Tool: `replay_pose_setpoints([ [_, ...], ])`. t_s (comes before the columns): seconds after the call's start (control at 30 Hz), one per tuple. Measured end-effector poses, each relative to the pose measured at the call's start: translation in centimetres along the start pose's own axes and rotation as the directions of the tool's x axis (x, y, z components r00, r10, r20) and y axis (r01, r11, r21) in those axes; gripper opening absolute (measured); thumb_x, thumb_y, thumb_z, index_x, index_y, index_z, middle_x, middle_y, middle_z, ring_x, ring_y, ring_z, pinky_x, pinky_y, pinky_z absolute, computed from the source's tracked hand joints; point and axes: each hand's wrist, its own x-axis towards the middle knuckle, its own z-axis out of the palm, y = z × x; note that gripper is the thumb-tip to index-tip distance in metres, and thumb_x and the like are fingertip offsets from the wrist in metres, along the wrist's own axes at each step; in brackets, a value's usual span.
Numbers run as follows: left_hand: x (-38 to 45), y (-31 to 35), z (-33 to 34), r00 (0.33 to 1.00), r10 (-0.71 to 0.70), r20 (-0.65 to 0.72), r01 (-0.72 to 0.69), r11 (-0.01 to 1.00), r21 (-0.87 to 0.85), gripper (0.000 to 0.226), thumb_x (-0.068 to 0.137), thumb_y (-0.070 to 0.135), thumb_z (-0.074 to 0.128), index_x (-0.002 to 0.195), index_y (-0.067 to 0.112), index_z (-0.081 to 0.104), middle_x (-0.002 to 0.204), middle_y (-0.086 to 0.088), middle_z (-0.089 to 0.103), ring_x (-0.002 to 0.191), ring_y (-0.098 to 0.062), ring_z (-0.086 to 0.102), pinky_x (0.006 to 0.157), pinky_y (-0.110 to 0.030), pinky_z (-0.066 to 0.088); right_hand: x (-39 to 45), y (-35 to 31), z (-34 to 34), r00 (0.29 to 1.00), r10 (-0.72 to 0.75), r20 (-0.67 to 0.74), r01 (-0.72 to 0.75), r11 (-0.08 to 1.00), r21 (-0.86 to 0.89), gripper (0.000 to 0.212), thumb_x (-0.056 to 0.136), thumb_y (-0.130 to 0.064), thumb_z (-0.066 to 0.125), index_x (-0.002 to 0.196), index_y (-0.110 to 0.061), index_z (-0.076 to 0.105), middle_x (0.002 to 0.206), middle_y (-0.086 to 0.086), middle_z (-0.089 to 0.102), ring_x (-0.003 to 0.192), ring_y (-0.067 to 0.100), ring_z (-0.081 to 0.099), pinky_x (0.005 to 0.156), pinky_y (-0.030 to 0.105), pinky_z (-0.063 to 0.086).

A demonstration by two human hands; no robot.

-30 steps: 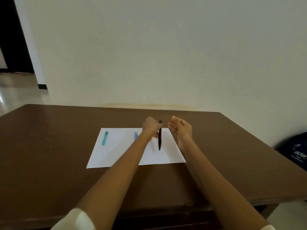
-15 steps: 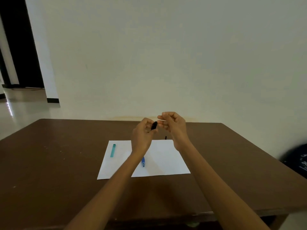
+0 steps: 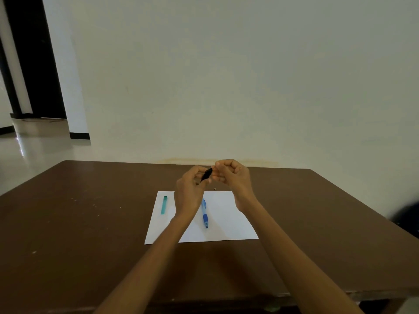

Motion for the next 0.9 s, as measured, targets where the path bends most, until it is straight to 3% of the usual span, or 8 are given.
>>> replay_pose_setpoints([
  [0.13,0.0,-0.3,-0.4,1.000,-0.009,0.002,0.009,0.999,0.031,0.016,0.084,0.022,0.067,0.100,0.020,0.065,0.086,0.013,0.064,0.079,-0.007,0.060,0.066,-0.011,0.043,0.0,0.2,0.5,1.000,0.005,-0.020,-0.005,1.000,-0.015,0.020,0.085,-0.025,0.068,0.094,-0.008,0.068,0.085,0.009,0.074,0.073,0.021,0.070,0.078,0.035,0.057],
  [0.33,-0.3,-0.4,-1.1,1.000,-0.015,0.002,0.015,0.996,0.091,0.014,0.086,0.023,0.065,0.099,0.019,0.064,0.092,0.002,0.070,0.083,-0.013,0.064,0.067,-0.019,0.048,-0.4,0.3,1.1,1.000,-0.007,0.007,0.007,1.000,-0.004,0.018,0.085,-0.020,0.067,0.094,-0.005,0.068,0.080,0.006,0.074,0.067,0.017,0.070,0.067,0.022,0.058],
  [0.5,-0.6,-0.4,-1.5,1.000,-0.014,-0.006,0.015,0.986,0.163,0.018,0.087,0.029,0.062,0.102,0.019,0.064,0.094,0.003,0.070,0.084,-0.011,0.063,0.058,-0.012,0.040,-0.6,0.6,1.1,1.000,-0.007,0.026,0.008,0.999,-0.041,0.016,0.085,-0.019,0.068,0.093,-0.006,0.069,0.083,0.010,0.073,0.069,0.018,0.070,0.068,0.023,0.057],
  [0.8,-0.7,-0.4,-1.8,1.000,0.008,-0.013,-0.005,0.981,0.192,0.019,0.088,0.028,0.060,0.105,0.019,0.064,0.097,0.001,0.070,0.088,-0.014,0.064,0.069,-0.022,0.048,-0.7,1.1,1.3,0.998,-0.024,0.055,0.031,0.990,-0.137,0.017,0.088,-0.013,0.064,0.100,-0.003,0.070,0.094,0.018,0.072,0.077,0.024,0.071,0.080,0.031,0.058],
  [0.9,-0.8,-0.5,-1.7,1.000,0.010,-0.018,-0.006,0.980,0.199,0.020,0.088,0.028,0.060,0.106,0.018,0.063,0.098,0.000,0.070,0.088,-0.014,0.063,0.070,-0.021,0.047,-0.8,1.1,1.2,0.997,-0.039,0.073,0.050,0.985,-0.166,0.019,0.089,-0.010,0.061,0.104,-0.001,0.069,0.096,0.020,0.072,0.078,0.022,0.071,0.079,0.027,0.058],
])
